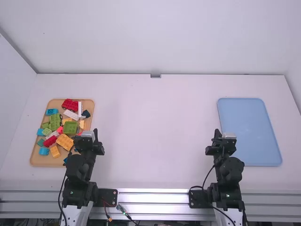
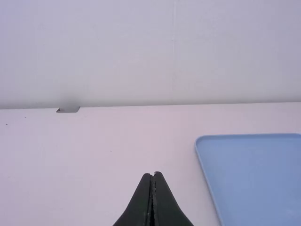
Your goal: Assemble lego blocks to make yellow taxi
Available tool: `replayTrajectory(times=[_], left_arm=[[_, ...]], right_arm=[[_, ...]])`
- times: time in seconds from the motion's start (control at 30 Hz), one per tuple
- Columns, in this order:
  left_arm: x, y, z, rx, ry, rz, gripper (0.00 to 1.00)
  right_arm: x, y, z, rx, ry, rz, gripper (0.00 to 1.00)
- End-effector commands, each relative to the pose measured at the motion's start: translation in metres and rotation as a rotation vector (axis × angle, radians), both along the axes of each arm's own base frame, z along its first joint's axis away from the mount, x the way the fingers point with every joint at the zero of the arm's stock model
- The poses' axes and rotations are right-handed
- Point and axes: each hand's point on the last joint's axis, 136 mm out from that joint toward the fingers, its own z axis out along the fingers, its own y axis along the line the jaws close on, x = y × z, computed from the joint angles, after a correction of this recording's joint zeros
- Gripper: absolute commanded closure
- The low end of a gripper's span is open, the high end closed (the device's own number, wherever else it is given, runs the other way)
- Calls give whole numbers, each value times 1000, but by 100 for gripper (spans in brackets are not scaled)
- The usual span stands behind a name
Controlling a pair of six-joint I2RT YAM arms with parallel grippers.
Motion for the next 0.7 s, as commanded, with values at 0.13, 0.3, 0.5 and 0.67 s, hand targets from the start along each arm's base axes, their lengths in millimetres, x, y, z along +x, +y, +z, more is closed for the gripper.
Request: replayTrajectory(times=[0.13, 0.3, 0.5, 0.67], left_arm=[[0, 1, 0, -2, 3, 3, 99], [0, 2, 3, -8, 18, 12, 96], [1, 7, 10, -28, 65, 42, 90], [3, 12, 17, -57, 109, 74, 84]], right_arm=[[0, 0, 1, -2, 2, 0, 99], [0, 0, 5, -6, 13, 0, 96], [2, 1, 15, -15, 48, -1, 90], [6, 3, 26, -36, 77, 5, 83]])
